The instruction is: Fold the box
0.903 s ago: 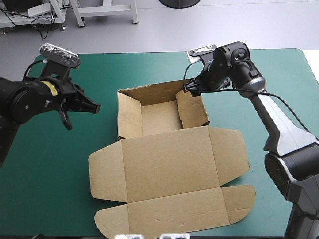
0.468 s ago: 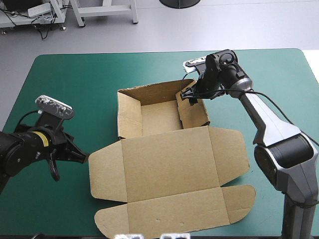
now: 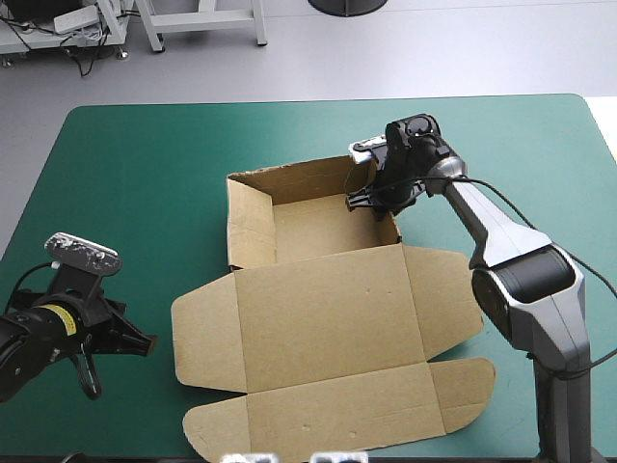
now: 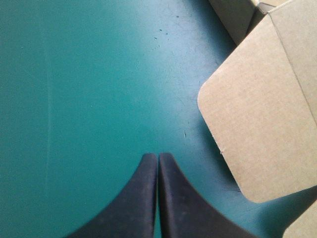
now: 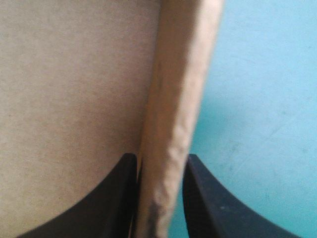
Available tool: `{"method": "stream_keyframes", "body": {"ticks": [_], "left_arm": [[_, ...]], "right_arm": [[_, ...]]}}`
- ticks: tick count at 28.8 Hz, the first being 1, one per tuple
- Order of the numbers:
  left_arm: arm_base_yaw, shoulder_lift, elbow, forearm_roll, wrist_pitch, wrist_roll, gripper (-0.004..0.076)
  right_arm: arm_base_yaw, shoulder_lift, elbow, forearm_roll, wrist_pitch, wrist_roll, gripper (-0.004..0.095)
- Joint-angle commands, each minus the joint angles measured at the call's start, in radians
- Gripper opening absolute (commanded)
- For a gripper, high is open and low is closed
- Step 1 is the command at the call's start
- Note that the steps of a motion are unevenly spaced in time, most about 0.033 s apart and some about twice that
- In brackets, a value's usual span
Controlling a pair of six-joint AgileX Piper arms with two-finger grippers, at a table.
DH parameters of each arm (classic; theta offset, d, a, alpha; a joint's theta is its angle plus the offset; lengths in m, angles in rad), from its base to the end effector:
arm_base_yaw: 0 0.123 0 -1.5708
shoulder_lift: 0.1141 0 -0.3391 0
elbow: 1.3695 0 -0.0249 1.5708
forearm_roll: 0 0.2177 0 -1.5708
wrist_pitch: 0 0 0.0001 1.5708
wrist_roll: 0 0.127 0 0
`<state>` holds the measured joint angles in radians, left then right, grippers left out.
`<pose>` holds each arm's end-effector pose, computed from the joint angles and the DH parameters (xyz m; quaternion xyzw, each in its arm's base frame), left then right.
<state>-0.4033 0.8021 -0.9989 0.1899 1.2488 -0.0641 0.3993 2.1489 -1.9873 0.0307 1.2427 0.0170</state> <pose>0.0707 -0.0054 0.3745 0.1621 0.9362 0.0234 0.3109 0.4290 0.1850 0.2698 -0.1854 0.9744 0.0409 0.1207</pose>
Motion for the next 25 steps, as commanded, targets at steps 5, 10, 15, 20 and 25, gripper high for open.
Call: {"method": "stream_keyframes", "body": {"ticks": [5,10,15,20,25], "left_arm": [[-0.005,-0.016,-0.019,0.016,0.018,-0.012,-0.0007],[-0.005,-0.016,-0.015,0.019,0.020,-0.012,-0.0007],[-0.005,-0.016,0.004,0.050,0.020,-0.012,-0.0007],[-0.005,-0.016,0.007,0.052,0.033,-0.012,-0.0007],[-0.005,-0.016,0.007,0.052,0.035,-0.018,-0.0007]], "right_arm": [[-0.027,-0.048,-0.066,-0.047,0.001,-0.017,-0.0019],[-0.106,-0.060,-0.107,-0.044,0.010,-0.023,-0.0019],[-0.262,-0.091,-0.116,-0.031,0.005,-0.035,-0.0020],[-0.490,-0.105,-0.116,0.105,0.007,-0.041,-0.0019],[-0.781,-0.105,-0.116,0.298,0.005,-0.095,-0.0018]]}}
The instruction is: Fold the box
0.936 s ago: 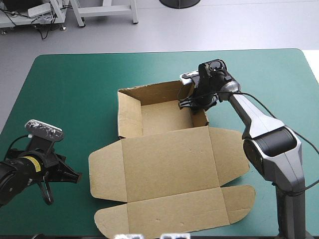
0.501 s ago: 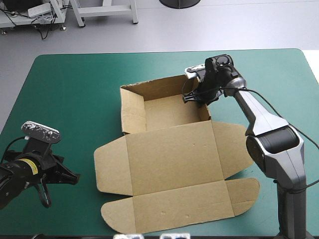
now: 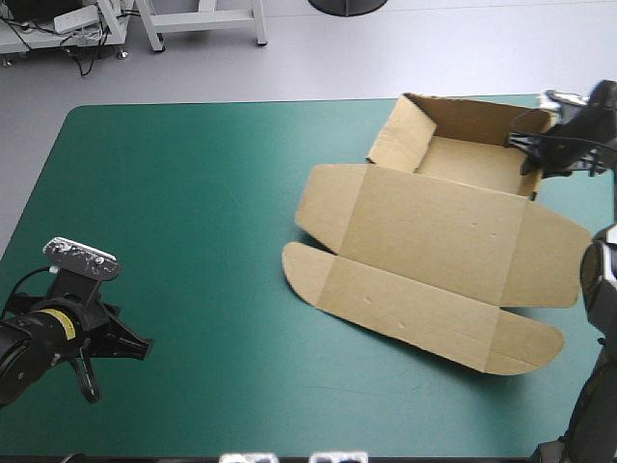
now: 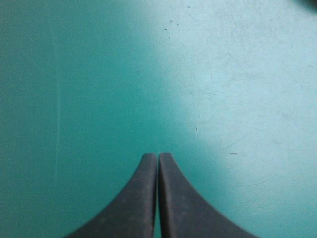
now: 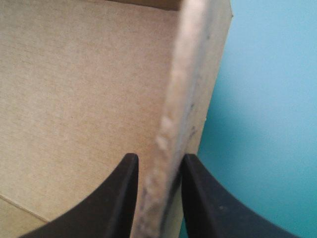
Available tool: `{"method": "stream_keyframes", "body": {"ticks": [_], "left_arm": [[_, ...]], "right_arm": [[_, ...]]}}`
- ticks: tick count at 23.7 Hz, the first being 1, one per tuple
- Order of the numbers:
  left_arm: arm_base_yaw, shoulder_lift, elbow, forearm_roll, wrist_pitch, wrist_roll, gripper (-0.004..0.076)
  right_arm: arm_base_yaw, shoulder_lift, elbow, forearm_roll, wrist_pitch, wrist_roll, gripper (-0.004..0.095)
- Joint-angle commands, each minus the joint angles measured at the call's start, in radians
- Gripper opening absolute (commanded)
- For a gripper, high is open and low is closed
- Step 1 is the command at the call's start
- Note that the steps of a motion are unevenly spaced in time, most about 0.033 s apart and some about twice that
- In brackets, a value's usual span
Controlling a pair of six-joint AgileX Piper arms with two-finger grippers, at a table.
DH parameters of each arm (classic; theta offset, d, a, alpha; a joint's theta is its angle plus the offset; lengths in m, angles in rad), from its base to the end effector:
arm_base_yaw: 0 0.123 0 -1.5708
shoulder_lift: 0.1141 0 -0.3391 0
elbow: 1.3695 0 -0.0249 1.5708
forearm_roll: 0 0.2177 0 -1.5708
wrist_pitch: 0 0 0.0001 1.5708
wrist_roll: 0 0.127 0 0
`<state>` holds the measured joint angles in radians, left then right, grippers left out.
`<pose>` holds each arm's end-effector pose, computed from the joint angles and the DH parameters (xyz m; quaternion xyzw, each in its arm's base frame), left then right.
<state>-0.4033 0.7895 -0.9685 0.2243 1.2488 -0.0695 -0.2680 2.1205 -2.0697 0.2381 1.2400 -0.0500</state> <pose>0.0687 -0.0002 0.3679 0.1611 0.9373 0.0413 0.3062 0.4616 -0.0974 0.3077 0.1235 0.9685 0.0873 0.1976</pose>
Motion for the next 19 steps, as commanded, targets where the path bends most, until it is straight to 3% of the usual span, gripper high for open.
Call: {"method": "stream_keyframes", "body": {"ticks": [1,6,13,15,19], "left_arm": [[-0.005,-0.003,-0.024,0.020,0.033,-0.013,-0.0007],[-0.005,-0.003,-0.024,0.037,0.029,-0.011,-0.0007],[-0.005,-0.003,-0.024,0.035,0.017,-0.010,-0.0007],[-0.005,-0.003,-0.024,0.031,0.017,-0.010,-0.0007],[-0.005,-0.003,-0.024,0.029,0.017,-0.010,-0.0007]], "right_arm": [[-0.157,-0.077,-0.034,0.109,-0.001,-0.030,-0.0018],[-0.338,-0.077,-0.034,0.136,-0.014,-0.030,-0.0018],[-0.375,-0.068,-0.031,0.181,-0.034,-0.109,-0.0011],[-0.375,-0.068,-0.031,0.181,-0.032,-0.128,0.0060],[-0.375,-0.068,-0.031,0.136,0.001,-0.120,0.0318]]}}
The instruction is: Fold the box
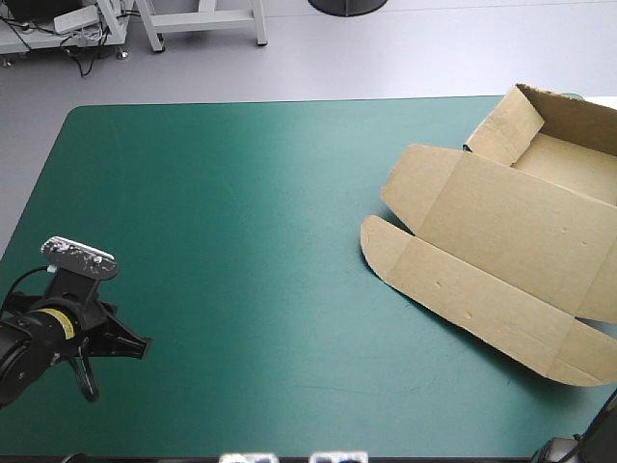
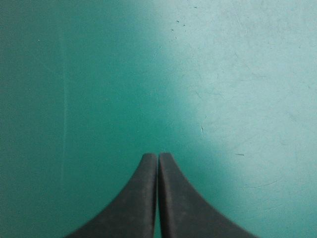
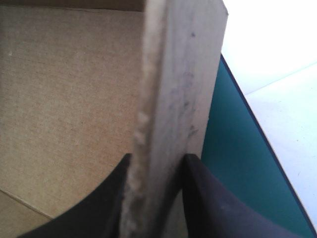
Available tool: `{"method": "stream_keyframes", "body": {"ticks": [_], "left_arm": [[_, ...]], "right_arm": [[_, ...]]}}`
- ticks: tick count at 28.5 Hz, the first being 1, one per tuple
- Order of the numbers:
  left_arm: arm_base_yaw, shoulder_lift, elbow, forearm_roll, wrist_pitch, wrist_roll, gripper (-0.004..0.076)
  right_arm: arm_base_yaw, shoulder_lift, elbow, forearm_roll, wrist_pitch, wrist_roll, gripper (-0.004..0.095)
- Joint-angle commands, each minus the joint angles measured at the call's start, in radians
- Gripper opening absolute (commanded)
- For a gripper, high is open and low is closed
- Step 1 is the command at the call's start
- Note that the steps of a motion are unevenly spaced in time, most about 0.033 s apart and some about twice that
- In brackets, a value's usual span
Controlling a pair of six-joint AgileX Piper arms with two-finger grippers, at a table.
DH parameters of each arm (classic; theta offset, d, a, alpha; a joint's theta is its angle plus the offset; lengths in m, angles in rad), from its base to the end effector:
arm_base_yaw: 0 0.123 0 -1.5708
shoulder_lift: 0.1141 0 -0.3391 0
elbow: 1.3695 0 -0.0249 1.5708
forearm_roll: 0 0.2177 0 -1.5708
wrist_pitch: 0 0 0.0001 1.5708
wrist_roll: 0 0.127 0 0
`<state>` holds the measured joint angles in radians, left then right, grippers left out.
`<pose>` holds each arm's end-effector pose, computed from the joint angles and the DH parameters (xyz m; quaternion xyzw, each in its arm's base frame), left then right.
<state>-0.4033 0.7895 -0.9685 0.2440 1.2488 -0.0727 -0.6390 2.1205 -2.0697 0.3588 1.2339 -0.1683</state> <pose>0.0695 0.0020 0.3684 0.1597 0.9364 0.0504 0.3083 0.4036 -0.2474 0.3122 0.2514 0.9340 0.0905 0.2372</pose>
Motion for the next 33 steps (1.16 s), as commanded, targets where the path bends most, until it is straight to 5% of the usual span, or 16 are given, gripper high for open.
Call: {"method": "stream_keyframes", "body": {"ticks": [1,6,19,24,28,33], "left_arm": [[-0.005,-0.003,-0.024,0.009,0.017,-0.006,-0.0007],[-0.005,-0.003,-0.024,0.009,0.014,-0.006,-0.0007],[-0.005,-0.003,-0.024,0.009,0.011,-0.003,-0.0007],[-0.005,-0.003,-0.024,0.009,0.010,-0.003,-0.0007],[-0.005,-0.003,-0.024,0.009,0.010,-0.003,-0.0007],[-0.005,-0.003,-0.024,0.009,-0.005,-0.015,-0.0007]], "right_arm": [[-0.004,-0.068,-0.031,-0.006,0.010,0.005,0.0408],[-0.004,-0.068,-0.033,-0.048,0.017,0.039,0.0577],[-0.004,-0.128,-0.065,-0.037,0.022,0.061,0.0583],[-0.004,-0.187,-0.118,0.096,0.022,0.042,0.0572],[0.003,-0.243,-0.141,0.226,0.022,-0.020,0.0473],[0.037,-0.306,-0.141,0.336,0.022,-0.133,0.0146]]}}
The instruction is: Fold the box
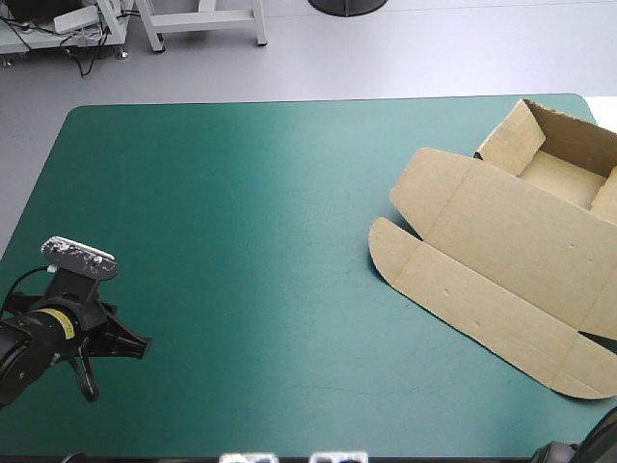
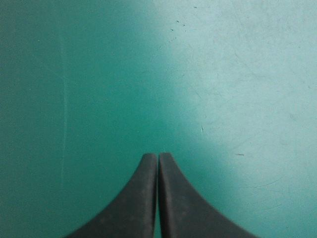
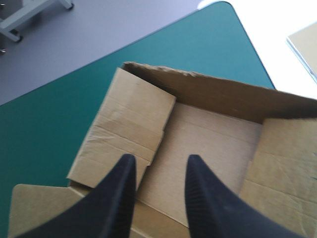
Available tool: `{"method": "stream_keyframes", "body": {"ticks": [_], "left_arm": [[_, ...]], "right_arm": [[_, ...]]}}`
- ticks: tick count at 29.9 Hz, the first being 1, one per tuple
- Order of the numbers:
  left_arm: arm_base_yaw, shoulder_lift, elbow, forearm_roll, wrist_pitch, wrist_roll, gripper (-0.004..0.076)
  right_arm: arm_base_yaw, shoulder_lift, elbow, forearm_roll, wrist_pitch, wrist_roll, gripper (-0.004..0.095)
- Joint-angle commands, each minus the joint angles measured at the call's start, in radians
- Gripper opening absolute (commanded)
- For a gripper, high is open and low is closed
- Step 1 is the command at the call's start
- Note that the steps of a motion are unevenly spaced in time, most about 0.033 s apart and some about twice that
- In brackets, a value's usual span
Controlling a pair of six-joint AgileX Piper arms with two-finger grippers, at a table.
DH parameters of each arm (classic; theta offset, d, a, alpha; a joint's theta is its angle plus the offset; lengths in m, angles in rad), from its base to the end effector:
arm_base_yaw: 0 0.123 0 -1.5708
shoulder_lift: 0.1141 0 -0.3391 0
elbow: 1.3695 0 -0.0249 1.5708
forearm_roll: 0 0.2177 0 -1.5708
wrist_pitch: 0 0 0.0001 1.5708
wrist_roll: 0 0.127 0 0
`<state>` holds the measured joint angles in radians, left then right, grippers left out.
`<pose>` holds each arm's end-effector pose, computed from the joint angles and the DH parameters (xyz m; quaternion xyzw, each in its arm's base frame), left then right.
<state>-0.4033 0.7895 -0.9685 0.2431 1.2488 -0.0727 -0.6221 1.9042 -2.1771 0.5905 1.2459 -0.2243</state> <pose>0.0694 0.0019 0.3684 0.1597 0.9365 0.0499 0.3082 0.3761 -0.1872 0.4494 0.1730 0.8844 0.1333 0.4124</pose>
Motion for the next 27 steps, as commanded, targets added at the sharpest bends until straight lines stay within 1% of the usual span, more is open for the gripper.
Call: {"method": "stream_keyframes", "body": {"ticks": [1,2,5,8,11,15,17,19,22,27], "left_arm": [[-0.005,-0.003,-0.024,0.010,-0.007,-0.015,-0.0007],[-0.005,-0.003,-0.024,0.010,-0.009,-0.015,-0.0007],[-0.005,-0.003,-0.024,0.010,-0.009,-0.015,-0.0007],[-0.005,-0.003,-0.024,0.010,-0.009,-0.027,-0.0007],[-0.005,-0.003,-0.024,0.010,-0.009,-0.035,-0.0008],[-0.005,-0.003,-0.024,0.010,-0.009,-0.035,-0.0007],[-0.005,-0.003,-0.024,0.001,-0.009,-0.036,-0.0009],[-0.005,-0.003,-0.024,-0.009,-0.009,-0.036,-0.0009],[-0.005,-0.003,-0.024,-0.041,-0.009,-0.036,-0.0009],[-0.005,-0.003,-0.024,-0.082,-0.009,-0.032,-0.0009]], "right_arm": [[0.035,-0.105,-0.033,0.115,0.010,-0.104,0.0067],[0.049,-0.116,-0.033,0.118,0.010,-0.128,-0.0005],[0.118,-0.154,-0.033,0.115,0.010,-0.182,-0.0018],[0.209,-0.189,-0.023,0.057,0.010,-0.189,-0.0018],[0.337,-0.223,0.003,-0.097,0.011,-0.189,-0.0018],[0.514,-0.276,0.086,-0.361,0.011,-0.167,-0.0019],[0.591,-0.311,0.158,-0.444,0.011,-0.142,-0.0018],[0.642,-0.350,0.247,-0.463,0.011,-0.136,-0.0018],[0.694,-0.406,0.387,-0.456,0.011,-0.136,-0.0018],[0.707,-0.500,0.630,-0.426,0.011,-0.136,-0.0019]]}}
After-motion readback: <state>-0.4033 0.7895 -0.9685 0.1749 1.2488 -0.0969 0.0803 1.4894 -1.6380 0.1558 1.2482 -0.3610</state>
